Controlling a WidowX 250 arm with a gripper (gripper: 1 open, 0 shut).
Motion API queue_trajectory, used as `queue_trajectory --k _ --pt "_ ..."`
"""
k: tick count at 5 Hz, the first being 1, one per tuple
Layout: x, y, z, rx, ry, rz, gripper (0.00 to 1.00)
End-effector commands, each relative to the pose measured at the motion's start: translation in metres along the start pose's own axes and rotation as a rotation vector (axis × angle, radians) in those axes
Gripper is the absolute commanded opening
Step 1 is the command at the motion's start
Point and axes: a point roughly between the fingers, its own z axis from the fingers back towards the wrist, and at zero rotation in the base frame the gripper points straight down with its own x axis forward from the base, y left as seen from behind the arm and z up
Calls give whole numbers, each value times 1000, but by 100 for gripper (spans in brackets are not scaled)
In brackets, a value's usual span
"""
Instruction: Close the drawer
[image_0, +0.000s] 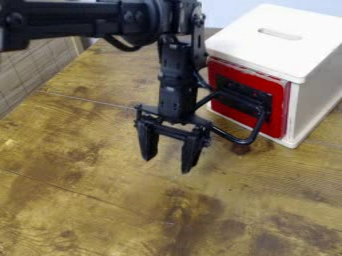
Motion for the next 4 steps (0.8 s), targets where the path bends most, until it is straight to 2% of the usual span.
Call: queue_trajectory --k 1,2,4 --pt "8 -6 37 1 -89 -39 100" --pt "16 -5 49 -7 -116 -55 100" --pt "18 -2 39 -9 -176 -122 100"
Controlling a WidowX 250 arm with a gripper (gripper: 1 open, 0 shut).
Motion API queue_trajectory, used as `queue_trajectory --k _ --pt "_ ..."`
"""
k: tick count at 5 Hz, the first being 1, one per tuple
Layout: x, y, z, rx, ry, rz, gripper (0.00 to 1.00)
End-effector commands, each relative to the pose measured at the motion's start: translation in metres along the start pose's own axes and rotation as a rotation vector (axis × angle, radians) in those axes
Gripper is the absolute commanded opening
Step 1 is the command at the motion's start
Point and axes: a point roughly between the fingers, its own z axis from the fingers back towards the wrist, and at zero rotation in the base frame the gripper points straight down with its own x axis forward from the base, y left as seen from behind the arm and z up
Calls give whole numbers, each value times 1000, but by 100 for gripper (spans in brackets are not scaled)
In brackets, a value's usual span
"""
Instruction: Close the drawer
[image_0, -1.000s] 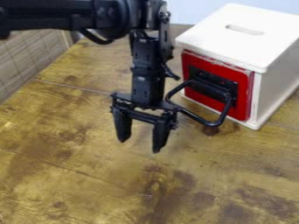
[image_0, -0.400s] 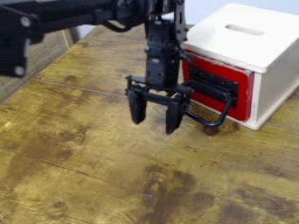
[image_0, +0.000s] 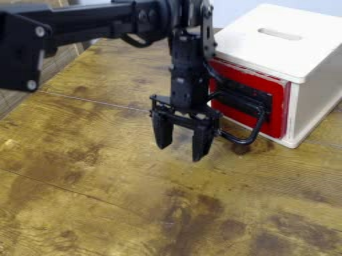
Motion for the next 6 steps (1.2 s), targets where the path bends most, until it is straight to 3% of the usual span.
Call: queue_trajectory --k 1,3,4,6 --pt "-1 5 45 3 -131 -34 100" --pt "0 12 56 0 -176 -77 100" --pt "8 18 62 -9 -200 -66 100" --pt "16 13 58 -21 -224 -59 100"
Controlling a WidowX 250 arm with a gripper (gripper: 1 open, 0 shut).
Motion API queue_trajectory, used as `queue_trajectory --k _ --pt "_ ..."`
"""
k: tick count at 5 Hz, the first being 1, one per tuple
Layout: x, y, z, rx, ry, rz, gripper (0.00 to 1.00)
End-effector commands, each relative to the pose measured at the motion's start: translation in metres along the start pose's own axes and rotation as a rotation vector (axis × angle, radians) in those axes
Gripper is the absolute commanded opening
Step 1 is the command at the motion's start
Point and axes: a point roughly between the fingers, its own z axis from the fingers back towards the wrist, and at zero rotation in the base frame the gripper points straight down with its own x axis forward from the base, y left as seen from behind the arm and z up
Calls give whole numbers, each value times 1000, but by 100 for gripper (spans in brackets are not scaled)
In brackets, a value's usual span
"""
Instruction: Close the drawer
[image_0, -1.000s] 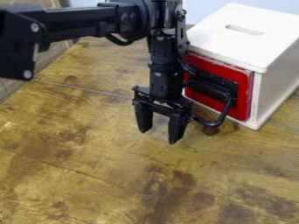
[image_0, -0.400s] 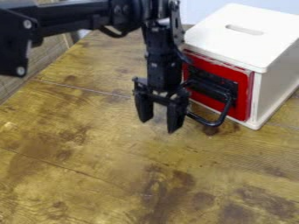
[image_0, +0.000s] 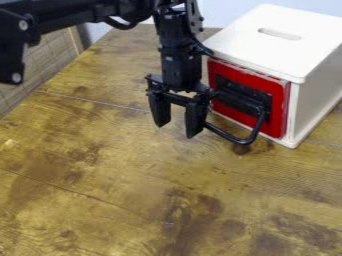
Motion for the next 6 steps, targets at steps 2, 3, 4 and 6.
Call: queue_trajectory --k 2,3,4,6 --pt "7 -13 19 1 -107 4 100" --pt "13 -17 17 -2 -108 6 100" --pt "19 -21 15 -4 -108 4 100" --pt "34 -34 17 -16 -117 96 100"
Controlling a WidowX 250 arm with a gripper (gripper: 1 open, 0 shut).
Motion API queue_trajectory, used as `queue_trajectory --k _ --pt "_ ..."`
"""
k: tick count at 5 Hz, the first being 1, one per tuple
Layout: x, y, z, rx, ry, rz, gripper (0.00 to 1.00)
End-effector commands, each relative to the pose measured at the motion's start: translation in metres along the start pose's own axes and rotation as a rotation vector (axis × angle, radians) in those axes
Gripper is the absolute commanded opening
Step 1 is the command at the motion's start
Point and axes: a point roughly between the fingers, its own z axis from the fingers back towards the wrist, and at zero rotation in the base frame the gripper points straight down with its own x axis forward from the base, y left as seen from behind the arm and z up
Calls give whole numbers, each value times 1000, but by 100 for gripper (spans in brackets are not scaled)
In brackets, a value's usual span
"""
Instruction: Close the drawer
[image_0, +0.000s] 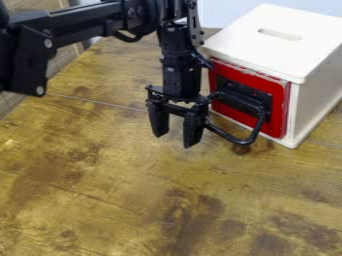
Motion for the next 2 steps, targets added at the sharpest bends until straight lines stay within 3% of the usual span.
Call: queue_trajectory --k 1,2 --pt "28 -36 45 8 -176 127 100" --pt "27 -40 62 24 -199 184 100"
